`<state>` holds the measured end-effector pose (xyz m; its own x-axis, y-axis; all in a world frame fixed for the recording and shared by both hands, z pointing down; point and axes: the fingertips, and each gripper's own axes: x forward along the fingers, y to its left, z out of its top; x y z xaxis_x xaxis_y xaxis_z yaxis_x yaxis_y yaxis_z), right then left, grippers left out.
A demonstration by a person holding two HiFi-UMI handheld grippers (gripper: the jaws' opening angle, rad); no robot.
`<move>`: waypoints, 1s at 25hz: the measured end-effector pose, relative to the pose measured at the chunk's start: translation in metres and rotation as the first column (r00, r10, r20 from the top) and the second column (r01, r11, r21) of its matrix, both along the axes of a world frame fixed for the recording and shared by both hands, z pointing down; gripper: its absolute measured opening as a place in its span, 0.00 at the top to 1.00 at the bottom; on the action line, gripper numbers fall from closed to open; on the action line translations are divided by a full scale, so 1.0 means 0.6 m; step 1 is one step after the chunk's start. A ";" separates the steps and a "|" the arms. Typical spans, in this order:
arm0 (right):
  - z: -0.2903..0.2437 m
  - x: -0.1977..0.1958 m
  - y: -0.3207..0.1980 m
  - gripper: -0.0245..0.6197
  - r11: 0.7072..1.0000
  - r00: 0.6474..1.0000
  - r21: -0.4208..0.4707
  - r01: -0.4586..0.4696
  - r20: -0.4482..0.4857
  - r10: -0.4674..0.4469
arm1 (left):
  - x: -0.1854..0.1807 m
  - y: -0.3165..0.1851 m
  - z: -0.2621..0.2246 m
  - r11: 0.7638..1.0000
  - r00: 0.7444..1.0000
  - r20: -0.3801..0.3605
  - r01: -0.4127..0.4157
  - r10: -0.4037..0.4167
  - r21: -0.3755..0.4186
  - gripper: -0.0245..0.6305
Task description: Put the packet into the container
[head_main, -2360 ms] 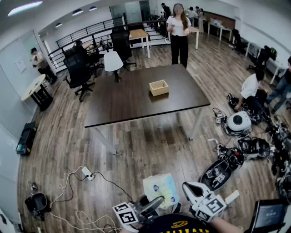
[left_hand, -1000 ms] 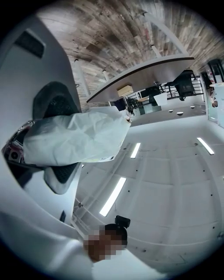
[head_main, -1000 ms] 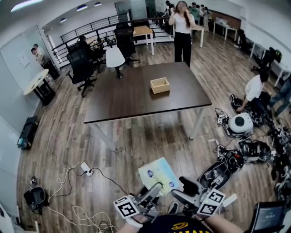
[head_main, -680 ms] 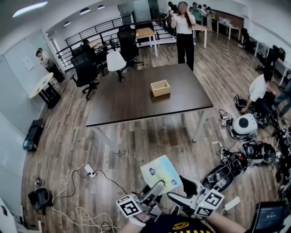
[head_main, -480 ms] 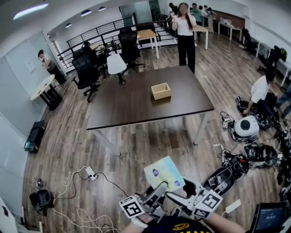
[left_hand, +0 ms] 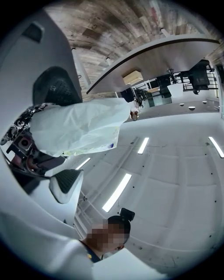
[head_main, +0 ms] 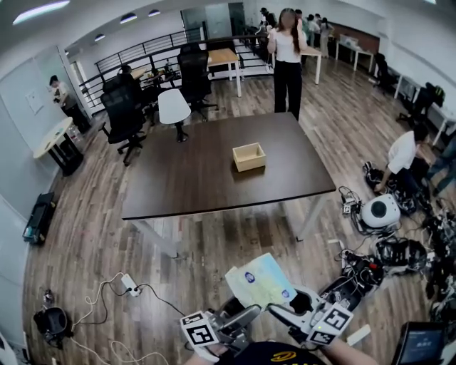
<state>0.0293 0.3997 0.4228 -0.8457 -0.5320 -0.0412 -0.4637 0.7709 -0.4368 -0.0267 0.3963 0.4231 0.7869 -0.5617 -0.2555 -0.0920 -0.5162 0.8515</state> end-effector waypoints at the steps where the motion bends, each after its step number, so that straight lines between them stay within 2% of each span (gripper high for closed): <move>1: 0.002 0.002 -0.024 0.54 1.000 1.000 -0.011 -0.017 0.004 0.017 | -0.012 -0.019 0.002 1.000 1.000 -0.006 -0.009 0.009 -0.001 0.30; 5: -0.003 0.002 -0.118 0.54 0.996 0.996 -0.007 -0.091 -0.014 0.090 | -0.077 -0.101 0.011 0.999 0.999 -0.001 -0.036 0.036 -0.006 0.30; 11: -0.012 -0.006 -0.240 0.55 0.977 0.971 0.064 -0.202 -0.118 0.208 | -0.200 -0.244 0.003 1.000 1.000 0.026 0.012 -0.012 -0.009 0.32; 14: -0.019 -0.013 -0.288 0.55 0.967 0.952 0.116 -0.228 -0.182 0.247 | -0.229 -0.298 0.011 1.000 0.993 0.116 0.000 0.002 -0.018 0.36; 17: -0.030 -0.015 -0.320 0.55 0.954 0.927 0.201 -0.221 -0.261 0.270 | -0.214 -0.323 0.011 0.997 0.973 0.222 -0.068 0.062 0.022 0.36; 18: -0.031 -0.014 -0.330 0.55 0.948 0.916 0.238 -0.213 -0.288 0.278 | -0.202 -0.328 0.006 0.994 0.963 0.256 -0.099 0.082 0.051 0.45; 19: -0.031 -0.011 -0.342 0.55 0.940 0.907 0.273 -0.202 -0.311 0.285 | -0.188 -0.337 0.001 0.990 0.953 0.289 -0.121 0.096 0.072 0.61; 20: -0.030 -0.009 -0.355 0.55 0.934 0.900 0.303 -0.191 -0.326 0.290 | -0.176 -0.350 -0.002 0.989 0.944 0.316 -0.129 0.099 0.077 0.72; 22: -0.031 -0.007 -0.384 0.55 0.919 0.895 0.356 -0.169 -0.335 0.294 | -0.161 -0.390 -0.007 0.993 0.941 0.328 -0.106 0.082 0.055 0.96; 25: -0.033 -0.006 -0.433 0.55 0.892 0.882 0.433 -0.132 -0.359 0.305 | -0.140 -0.455 -0.022 0.996 0.953 0.292 -0.089 0.078 0.026 0.94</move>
